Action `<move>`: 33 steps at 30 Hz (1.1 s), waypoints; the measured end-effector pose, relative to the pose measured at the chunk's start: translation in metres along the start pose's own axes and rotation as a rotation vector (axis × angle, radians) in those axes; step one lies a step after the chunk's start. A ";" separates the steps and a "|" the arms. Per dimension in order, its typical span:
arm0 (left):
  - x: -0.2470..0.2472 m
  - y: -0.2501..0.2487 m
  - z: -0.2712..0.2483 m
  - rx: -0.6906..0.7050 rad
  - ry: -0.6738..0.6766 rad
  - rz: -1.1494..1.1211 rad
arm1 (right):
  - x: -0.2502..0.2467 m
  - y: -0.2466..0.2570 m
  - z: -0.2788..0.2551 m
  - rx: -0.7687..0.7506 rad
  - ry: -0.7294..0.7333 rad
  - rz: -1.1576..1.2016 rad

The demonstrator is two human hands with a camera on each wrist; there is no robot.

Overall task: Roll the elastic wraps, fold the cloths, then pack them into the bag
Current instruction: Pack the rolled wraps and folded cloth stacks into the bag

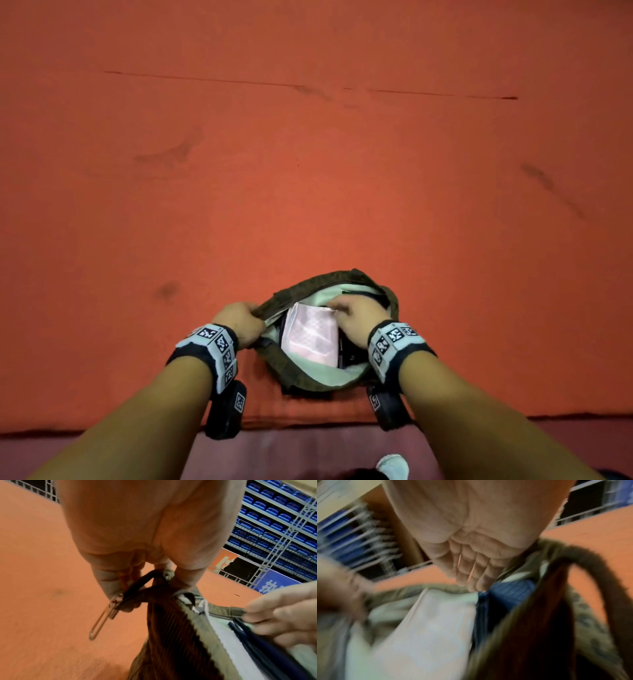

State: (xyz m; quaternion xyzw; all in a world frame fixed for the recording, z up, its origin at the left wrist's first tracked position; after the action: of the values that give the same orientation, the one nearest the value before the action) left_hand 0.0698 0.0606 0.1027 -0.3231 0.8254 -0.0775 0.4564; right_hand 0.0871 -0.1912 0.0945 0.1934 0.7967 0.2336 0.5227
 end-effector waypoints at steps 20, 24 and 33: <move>0.017 -0.040 0.040 -0.301 0.149 -0.579 | 0.004 -0.118 -0.083 0.470 0.078 0.408; 0.015 -0.044 0.041 -0.179 0.104 -0.622 | -0.003 -0.112 -0.085 0.521 0.102 0.551; 0.009 -0.056 0.023 -0.046 0.113 -0.887 | -0.018 -0.085 -0.088 0.584 0.091 0.687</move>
State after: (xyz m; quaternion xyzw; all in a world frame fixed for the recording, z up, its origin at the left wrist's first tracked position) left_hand 0.1103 0.0155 0.1071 -0.6513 0.6320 -0.2649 0.3260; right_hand 0.0075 -0.2850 0.0894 0.5754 0.7410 0.1672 0.3031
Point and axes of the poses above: each hand's wrist, its own z-axis towards the middle knuckle, its own x-axis out of the palm, y = z × x, the point moved 2 cm from there along z, towards the middle knuckle, and after that the axes turned 6 degrees about -y, right-handed, at the moved point
